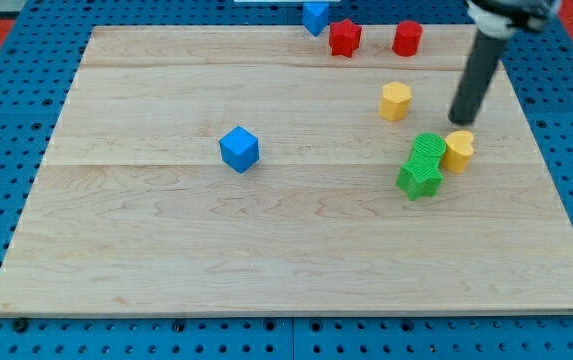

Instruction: Push the yellow heart and green star in different directions

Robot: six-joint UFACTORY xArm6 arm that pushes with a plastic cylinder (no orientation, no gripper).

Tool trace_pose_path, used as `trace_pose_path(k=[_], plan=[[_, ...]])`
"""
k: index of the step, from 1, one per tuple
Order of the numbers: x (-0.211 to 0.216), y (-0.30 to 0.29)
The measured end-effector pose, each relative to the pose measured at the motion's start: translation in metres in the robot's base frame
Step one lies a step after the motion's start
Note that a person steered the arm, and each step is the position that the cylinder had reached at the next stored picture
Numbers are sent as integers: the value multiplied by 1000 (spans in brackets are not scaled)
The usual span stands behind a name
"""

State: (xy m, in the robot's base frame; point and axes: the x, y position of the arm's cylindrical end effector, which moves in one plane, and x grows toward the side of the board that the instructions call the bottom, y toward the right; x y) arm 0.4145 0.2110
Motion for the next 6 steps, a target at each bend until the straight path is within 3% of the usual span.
trace_pose_path(k=[1,2,4,5,6], plan=[[27,-10],[26,-12],[109,-94],[100,-95],[139,-128]])
